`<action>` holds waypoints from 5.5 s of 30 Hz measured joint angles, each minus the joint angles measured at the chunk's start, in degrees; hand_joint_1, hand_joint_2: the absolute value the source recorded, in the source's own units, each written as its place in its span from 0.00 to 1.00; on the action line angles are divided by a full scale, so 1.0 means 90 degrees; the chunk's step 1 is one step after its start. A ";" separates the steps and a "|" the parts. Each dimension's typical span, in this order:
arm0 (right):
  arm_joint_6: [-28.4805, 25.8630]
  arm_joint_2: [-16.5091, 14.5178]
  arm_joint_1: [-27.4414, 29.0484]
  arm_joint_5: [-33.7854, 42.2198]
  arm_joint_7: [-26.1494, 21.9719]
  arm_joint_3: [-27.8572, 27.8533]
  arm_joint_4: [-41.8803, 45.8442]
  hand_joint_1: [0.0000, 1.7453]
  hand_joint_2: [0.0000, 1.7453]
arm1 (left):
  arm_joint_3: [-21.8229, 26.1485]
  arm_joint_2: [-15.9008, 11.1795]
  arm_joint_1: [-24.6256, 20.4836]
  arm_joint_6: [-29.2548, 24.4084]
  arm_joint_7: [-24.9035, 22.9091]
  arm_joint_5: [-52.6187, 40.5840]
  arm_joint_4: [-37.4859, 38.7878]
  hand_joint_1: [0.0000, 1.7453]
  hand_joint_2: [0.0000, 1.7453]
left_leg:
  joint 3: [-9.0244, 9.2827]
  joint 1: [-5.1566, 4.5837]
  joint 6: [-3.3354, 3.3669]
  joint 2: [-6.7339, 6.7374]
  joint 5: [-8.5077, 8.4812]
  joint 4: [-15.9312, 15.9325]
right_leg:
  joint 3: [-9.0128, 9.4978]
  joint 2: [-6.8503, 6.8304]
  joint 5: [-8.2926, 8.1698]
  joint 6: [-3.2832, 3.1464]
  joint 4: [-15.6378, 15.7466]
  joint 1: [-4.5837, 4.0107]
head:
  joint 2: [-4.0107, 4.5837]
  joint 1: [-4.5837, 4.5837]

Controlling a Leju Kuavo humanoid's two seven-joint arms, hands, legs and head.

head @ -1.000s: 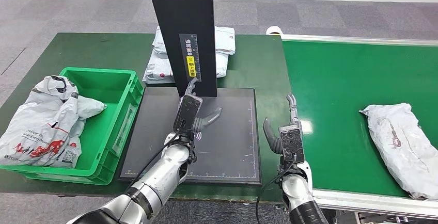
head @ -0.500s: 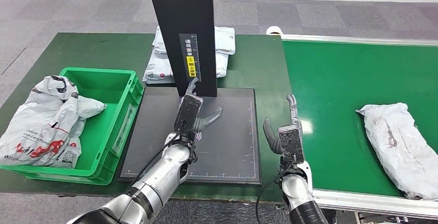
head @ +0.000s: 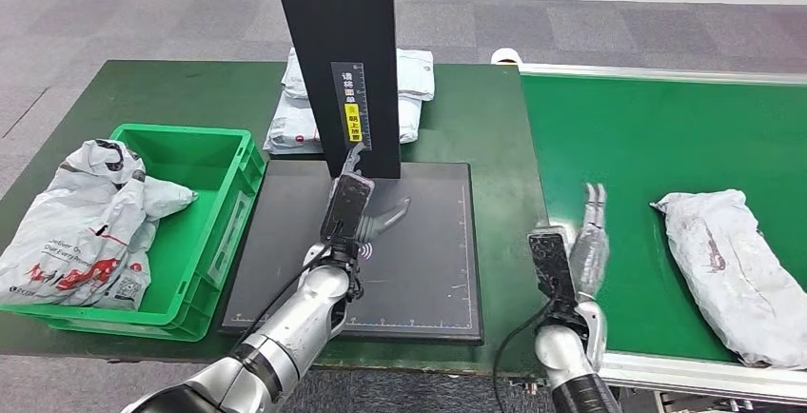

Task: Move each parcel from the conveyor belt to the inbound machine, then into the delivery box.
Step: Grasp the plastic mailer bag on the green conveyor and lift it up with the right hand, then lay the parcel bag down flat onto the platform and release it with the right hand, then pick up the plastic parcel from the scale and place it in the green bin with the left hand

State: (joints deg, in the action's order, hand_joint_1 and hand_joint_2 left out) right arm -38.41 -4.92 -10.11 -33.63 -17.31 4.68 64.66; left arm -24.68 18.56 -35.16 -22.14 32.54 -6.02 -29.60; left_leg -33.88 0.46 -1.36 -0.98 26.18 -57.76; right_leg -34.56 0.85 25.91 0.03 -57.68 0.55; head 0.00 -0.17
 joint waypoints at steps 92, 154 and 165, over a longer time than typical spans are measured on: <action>0.0769 0.0578 -0.0121 -0.2947 0.0231 -0.3446 -0.2136 1.00 1.00 | 0.1282 -0.0405 0.0717 0.0191 -0.0141 -0.0968 -0.0976 0.00 1.00 | 0.0068 -0.0027 0.0057 -0.0016 0.0042 -0.0003 | 0.0099 -0.0019 0.0039 0.0060 0.0015 0.0031 | 0.0000 0.0000; 0.1951 0.0070 0.0741 0.1484 -0.1445 0.2755 0.1195 0.00 1.00 | 0.1399 -0.0291 0.0694 -0.1308 0.0681 0.0738 -0.1386 0.00 1.00 | 0.0062 -0.0015 0.0042 -0.0004 0.0040 0.0001 | 0.0078 -0.0003 0.0046 0.0046 0.0003 0.0019 | 0.0000 0.0000; 0.1877 -0.0017 0.0698 0.2534 -0.1874 0.2282 0.1225 0.00 0.00 | 0.1261 -0.0350 0.0735 -0.0923 0.0829 0.0458 -0.1389 0.00 1.00 | 0.0062 -0.0015 0.0042 -0.0004 0.0039 0.0001 | 0.0079 -0.0003 0.0045 0.0046 0.0003 0.0019 | 0.0000 0.0001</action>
State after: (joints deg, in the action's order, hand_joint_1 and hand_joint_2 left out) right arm -21.51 -5.07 -3.83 -10.82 -34.18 25.22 75.69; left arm -13.32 15.41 -28.55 -30.45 40.01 -1.90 -42.10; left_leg -33.32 0.33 -0.98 -1.02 26.54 -57.75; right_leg -33.85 0.82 26.31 0.45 -57.65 0.72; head 0.00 -0.17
